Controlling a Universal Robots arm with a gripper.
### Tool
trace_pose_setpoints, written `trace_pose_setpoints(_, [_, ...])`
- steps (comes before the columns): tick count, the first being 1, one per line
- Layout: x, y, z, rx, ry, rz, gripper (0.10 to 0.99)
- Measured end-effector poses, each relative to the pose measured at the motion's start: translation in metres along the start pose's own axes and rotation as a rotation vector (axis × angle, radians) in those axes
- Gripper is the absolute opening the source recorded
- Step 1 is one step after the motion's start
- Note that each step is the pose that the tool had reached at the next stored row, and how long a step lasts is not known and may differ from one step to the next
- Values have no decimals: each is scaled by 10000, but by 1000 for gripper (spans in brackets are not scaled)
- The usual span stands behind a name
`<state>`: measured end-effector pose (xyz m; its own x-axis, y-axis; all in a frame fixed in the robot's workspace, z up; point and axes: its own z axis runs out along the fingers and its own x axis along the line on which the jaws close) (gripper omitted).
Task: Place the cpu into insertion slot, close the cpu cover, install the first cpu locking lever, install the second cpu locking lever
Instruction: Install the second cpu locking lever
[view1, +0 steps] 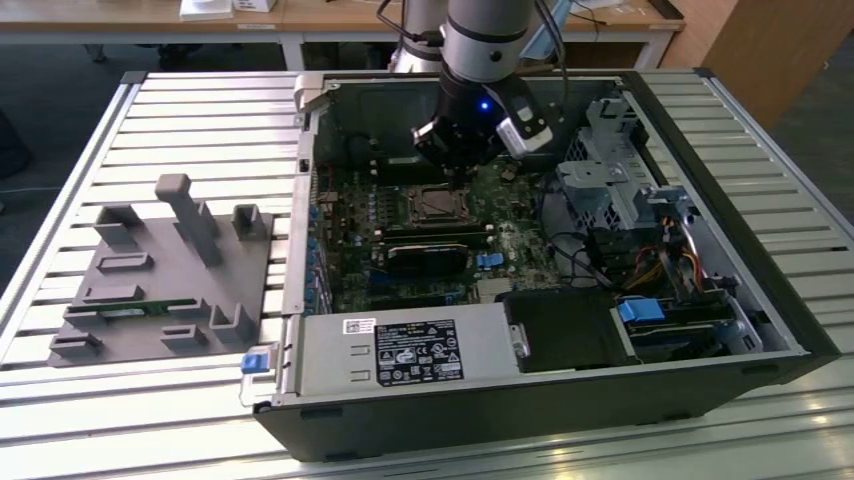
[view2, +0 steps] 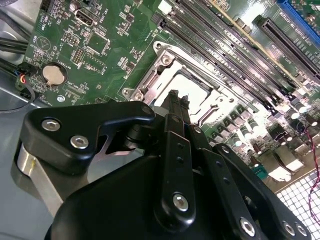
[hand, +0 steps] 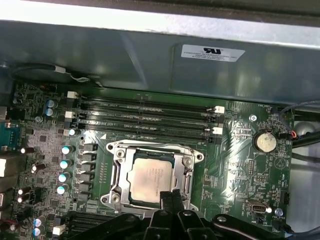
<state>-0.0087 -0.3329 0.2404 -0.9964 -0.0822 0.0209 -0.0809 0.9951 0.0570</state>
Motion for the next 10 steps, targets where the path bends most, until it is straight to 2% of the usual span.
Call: trace_pose_setpoints(10, [2, -27, 5, -1, 0, 0, 106])
